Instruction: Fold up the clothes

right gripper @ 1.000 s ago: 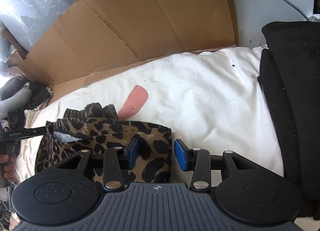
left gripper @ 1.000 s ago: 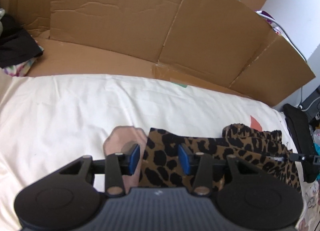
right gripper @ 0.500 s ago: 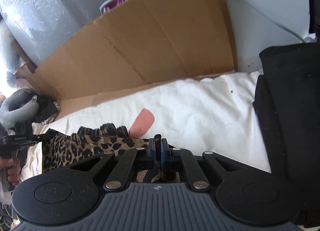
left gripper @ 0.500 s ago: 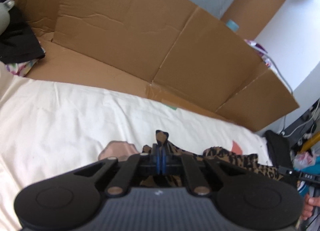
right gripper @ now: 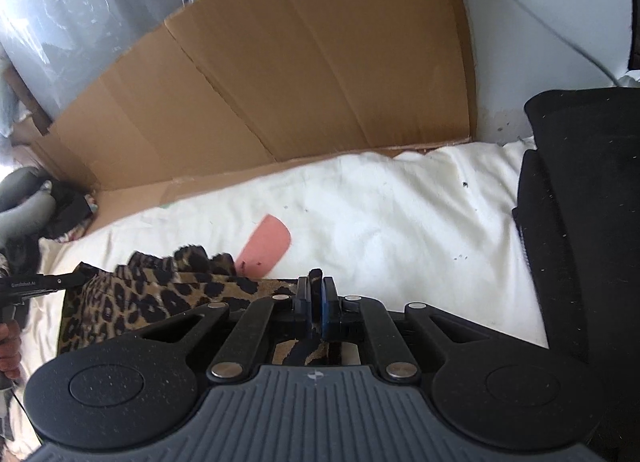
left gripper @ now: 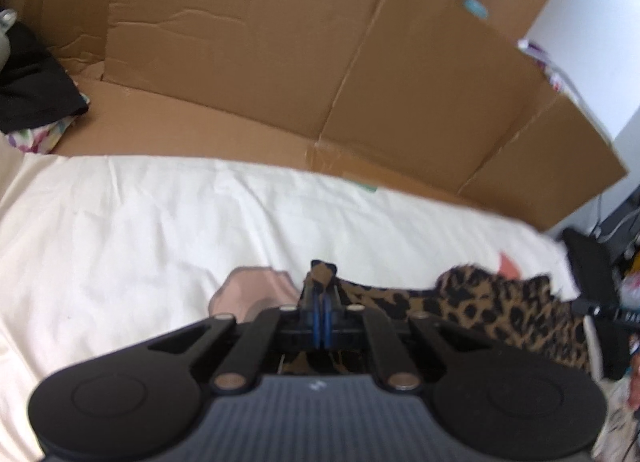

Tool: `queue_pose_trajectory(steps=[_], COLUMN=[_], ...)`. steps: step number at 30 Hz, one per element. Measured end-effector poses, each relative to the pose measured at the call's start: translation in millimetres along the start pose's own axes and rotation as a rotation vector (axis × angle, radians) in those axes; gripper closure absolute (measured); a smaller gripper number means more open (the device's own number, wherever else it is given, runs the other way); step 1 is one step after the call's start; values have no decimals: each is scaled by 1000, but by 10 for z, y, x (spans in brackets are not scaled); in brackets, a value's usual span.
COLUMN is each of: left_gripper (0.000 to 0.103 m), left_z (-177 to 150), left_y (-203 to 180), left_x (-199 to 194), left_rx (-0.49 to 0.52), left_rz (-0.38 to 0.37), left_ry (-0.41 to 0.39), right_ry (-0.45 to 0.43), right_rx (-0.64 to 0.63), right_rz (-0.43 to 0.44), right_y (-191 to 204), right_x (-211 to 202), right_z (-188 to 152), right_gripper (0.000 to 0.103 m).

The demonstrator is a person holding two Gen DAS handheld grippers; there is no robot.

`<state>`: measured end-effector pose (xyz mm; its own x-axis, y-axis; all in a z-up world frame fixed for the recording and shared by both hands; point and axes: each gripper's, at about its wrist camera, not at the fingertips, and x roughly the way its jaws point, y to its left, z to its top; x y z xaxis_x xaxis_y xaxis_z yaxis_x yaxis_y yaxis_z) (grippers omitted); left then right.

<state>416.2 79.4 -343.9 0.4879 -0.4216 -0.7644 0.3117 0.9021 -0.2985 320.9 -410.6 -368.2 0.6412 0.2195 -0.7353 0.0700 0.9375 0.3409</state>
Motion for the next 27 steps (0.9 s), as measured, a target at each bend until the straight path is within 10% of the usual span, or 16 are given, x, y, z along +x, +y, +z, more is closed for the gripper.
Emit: queue_pose_trajectory(steps=[8,11,23,27], left_gripper=[71,71,72,89], left_z=[-71,-84,-152,-157], left_y=[-167,-163,-287,-298], left_x=[122,147,209,161], left_rx=[133,130,194,188], left_rz=[112,100,96,102], left_ry=[36,43,62,57], right_ry=[63,50,102,111], right_rx=[-27,-42,-51,-98], right_rz=[-40,-31,-31,-61], right_y=[59,71,83,158], right_x=[201,131,247,359], right_z=[-56,-58,-153,-164], right_gripper=[86,60,58,55])
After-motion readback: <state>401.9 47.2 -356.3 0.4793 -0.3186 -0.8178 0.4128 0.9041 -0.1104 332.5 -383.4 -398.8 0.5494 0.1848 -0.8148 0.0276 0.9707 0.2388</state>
